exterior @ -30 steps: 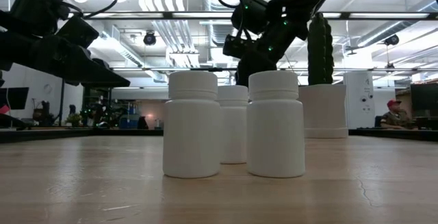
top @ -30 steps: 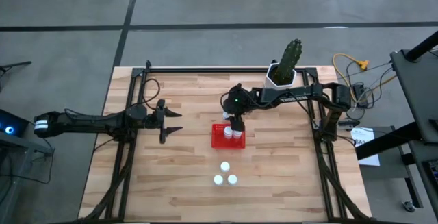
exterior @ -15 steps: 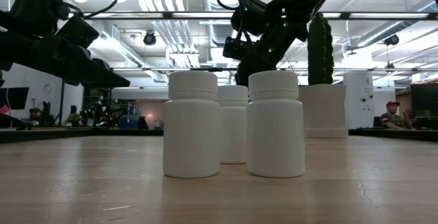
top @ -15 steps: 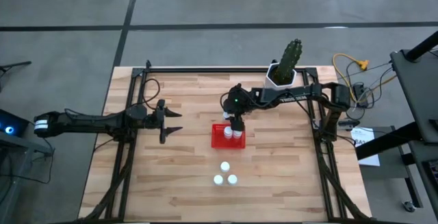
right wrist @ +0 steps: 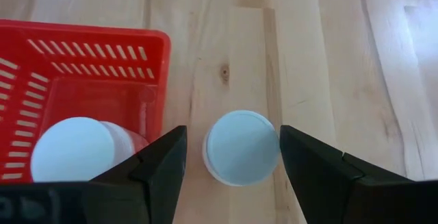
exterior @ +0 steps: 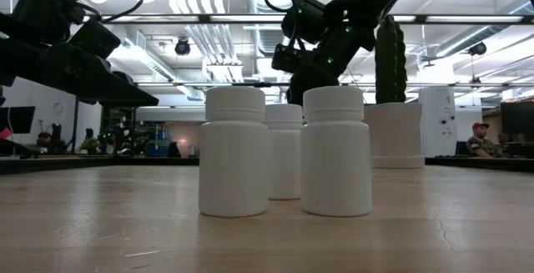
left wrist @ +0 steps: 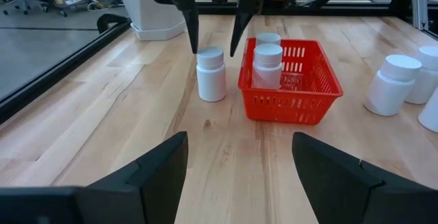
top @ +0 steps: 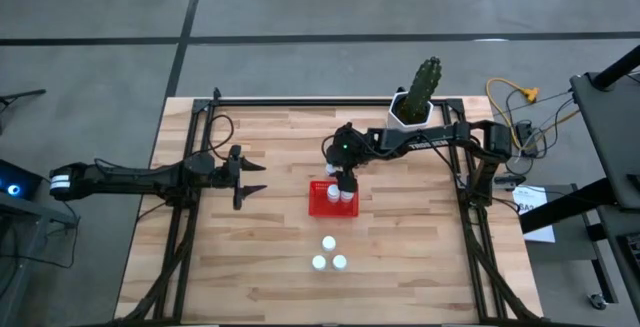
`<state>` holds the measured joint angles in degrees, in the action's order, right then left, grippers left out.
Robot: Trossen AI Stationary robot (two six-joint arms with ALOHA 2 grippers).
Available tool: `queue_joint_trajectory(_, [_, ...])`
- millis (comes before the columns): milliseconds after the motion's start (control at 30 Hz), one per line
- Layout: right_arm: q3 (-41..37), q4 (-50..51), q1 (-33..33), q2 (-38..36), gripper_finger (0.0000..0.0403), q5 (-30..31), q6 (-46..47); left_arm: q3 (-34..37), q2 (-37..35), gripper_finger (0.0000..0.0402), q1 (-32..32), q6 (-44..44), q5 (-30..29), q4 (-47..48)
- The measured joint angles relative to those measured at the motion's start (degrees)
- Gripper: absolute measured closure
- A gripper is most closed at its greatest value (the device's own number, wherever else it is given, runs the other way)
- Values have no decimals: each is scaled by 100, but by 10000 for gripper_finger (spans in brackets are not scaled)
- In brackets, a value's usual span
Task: Pick and place pill bottles into a basket
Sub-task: Put the white pill bottle into the red basket
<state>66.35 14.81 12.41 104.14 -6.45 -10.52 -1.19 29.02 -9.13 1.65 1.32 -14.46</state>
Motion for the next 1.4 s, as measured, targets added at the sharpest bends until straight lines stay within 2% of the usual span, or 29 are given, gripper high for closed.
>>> queue_joint_trajectory(800, [-106, -18, 113, 0, 179, -8, 48, 0, 0, 157, 0, 2, 2, -2])
queue_joint_trajectory(1400, [-345, -423, 150, 2, 179, -304, 153, 0, -17, 157, 0, 0, 0, -7])
